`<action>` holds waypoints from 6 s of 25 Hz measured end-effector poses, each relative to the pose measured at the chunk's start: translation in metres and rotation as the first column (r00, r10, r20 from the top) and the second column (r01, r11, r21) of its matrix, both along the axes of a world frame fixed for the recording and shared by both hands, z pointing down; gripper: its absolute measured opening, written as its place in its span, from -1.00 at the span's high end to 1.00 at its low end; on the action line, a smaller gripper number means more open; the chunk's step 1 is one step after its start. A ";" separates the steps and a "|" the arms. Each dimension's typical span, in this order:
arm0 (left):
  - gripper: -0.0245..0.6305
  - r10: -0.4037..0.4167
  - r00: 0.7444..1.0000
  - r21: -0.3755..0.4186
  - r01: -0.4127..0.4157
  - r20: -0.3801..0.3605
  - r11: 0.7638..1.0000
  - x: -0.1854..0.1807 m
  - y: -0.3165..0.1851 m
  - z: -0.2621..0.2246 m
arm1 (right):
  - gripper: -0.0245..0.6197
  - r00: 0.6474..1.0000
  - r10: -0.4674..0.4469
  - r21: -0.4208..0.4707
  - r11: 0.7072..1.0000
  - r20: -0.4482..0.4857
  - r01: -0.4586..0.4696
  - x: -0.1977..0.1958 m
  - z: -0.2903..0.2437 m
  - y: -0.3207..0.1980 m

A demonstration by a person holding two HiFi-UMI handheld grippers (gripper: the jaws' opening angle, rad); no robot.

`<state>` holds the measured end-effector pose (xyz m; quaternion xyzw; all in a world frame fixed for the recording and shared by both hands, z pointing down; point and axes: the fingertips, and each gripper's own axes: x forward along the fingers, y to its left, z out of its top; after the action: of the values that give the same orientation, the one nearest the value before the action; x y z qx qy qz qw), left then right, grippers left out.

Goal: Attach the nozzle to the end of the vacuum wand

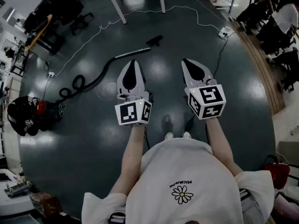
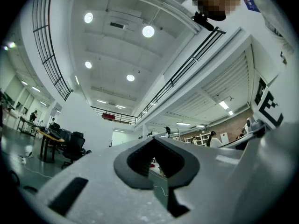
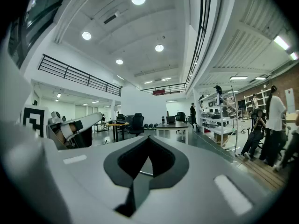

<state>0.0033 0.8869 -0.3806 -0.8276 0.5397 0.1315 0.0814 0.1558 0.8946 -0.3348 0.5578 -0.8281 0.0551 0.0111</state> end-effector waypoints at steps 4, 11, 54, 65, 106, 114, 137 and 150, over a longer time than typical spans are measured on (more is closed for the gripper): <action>0.92 0.014 0.999 0.012 -0.015 0.034 1.000 0.011 -0.007 -0.009 | 0.90 1.000 -0.017 0.017 1.000 -0.004 0.017 0.003 -0.007 -0.008; 0.92 -0.025 0.999 -0.024 0.026 0.022 0.999 0.020 -0.011 0.003 | 0.90 0.997 -0.061 -0.003 0.998 0.039 0.062 0.014 0.005 -0.018; 0.92 -0.199 0.980 -0.247 0.196 0.014 0.949 -0.098 -0.624 0.115 | 0.90 0.980 -0.132 -0.245 0.955 0.147 0.166 -0.019 0.112 -0.665; 0.39 0.176 0.947 -0.373 -0.066 0.269 0.926 -0.084 -0.825 0.257 | 0.42 0.749 -0.552 -0.341 0.828 -0.366 0.444 -0.061 0.235 -0.861; 0.32 0.862 0.145 -0.822 -0.259 0.487 0.508 -0.097 -0.891 1.030 | 0.35 0.059 -0.891 -0.814 0.437 -0.450 0.383 -0.123 1.001 -0.898; 0.32 0.858 0.125 -0.821 -0.251 0.498 0.513 -0.094 -0.893 1.025 | 0.35 0.071 -0.879 -0.781 0.454 -0.472 0.428 -0.148 0.985 -0.906; 0.32 0.821 0.157 -0.777 -0.265 0.549 0.571 -0.075 -0.881 1.023 | 0.34 0.029 -0.889 -0.837 0.441 -0.457 0.324 -0.182 0.976 -0.888; 0.23 0.756 0.381 -0.744 -0.214 0.533 0.633 -0.075 -0.909 1.015 | 0.35 0.399 -0.770 -0.631 0.637 -0.497 0.442 -0.165 0.954 -0.923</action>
<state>-0.0716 -0.0226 0.6339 -0.8961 0.1623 -0.4123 0.0277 -0.0089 -0.0286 0.6190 0.1628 -0.8643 -0.0137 0.4757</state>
